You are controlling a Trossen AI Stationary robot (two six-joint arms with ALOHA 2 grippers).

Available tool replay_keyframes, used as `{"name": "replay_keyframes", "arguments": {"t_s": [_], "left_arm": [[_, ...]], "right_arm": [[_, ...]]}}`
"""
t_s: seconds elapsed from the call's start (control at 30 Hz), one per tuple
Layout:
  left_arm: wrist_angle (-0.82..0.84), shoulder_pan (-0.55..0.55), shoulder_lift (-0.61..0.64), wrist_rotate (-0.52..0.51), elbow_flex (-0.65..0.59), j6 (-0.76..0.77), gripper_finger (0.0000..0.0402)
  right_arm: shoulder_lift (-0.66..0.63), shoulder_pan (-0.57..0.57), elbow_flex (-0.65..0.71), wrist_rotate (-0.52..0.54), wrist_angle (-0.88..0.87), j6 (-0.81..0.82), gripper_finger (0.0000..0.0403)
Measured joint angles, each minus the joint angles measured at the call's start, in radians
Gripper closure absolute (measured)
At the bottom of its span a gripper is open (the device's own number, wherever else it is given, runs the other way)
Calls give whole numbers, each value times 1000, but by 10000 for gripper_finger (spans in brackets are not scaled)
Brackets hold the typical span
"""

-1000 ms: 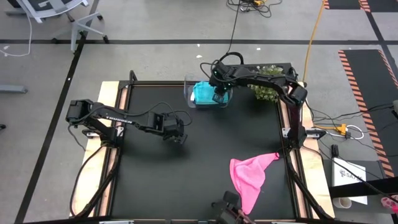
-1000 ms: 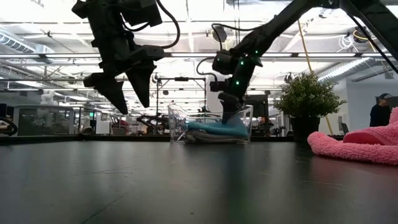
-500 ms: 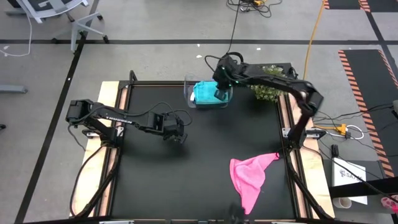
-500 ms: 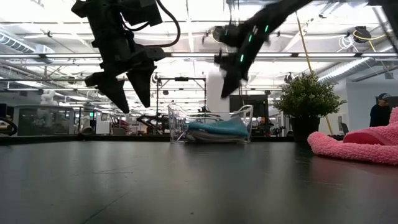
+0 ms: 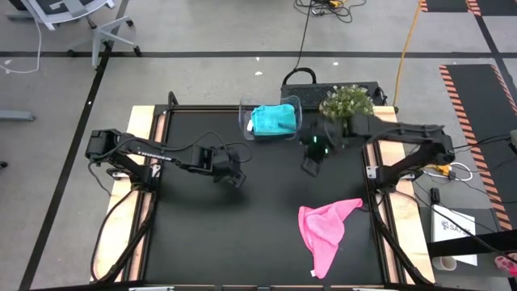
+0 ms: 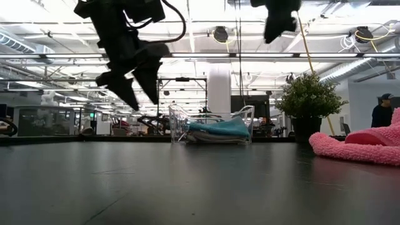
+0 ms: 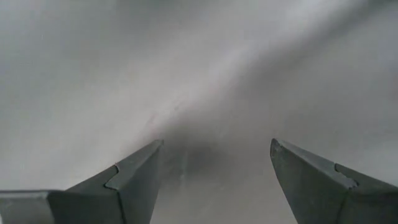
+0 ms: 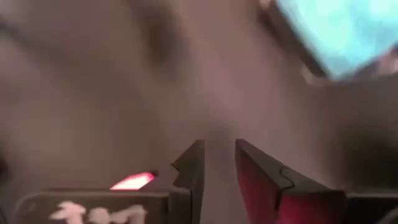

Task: Fold microfiber towels
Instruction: Fold the pink microfiber cloth

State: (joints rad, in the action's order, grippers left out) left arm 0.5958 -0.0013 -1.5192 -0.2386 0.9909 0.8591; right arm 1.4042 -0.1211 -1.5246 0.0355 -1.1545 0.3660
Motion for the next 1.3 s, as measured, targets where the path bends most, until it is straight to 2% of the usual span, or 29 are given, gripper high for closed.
{"name": "replay_keyframes", "arguments": {"t_s": [0.13, 0.27, 0.47, 0.57, 0.67, 0.83, 1.07, 1.3], "left_arm": [[-107, 0, 0, 0, 0, -91, 105], [-180, 0, 0, 0, 0, -160, 105], [-237, 1, 0, 0, 0, -207, 105], [-240, 1, 0, 0, 0, -223, 105], [-240, 1, 0, 0, 0, -222, 105], [-240, 1, 0, 0, 0, -200, 105], [-241, 1, 0, 0, 0, -138, 105], [-242, 1, 0, 0, 0, -84, 105]], "right_arm": [[-2, 131, 46, 66, -37, 208, 321], [1, 237, 187, 63, -28, 439, 320], [1, 380, 448, -84, 175, 751, 321], [1, 434, 552, -139, 339, 831, 320], [1, 468, 618, -180, 425, 878, 321], [1, 496, 654, -198, 366, 830, 321], [0, 496, 654, -224, 314, 600, 321], [0, 496, 654, -191, 321, 382, 321]]}}
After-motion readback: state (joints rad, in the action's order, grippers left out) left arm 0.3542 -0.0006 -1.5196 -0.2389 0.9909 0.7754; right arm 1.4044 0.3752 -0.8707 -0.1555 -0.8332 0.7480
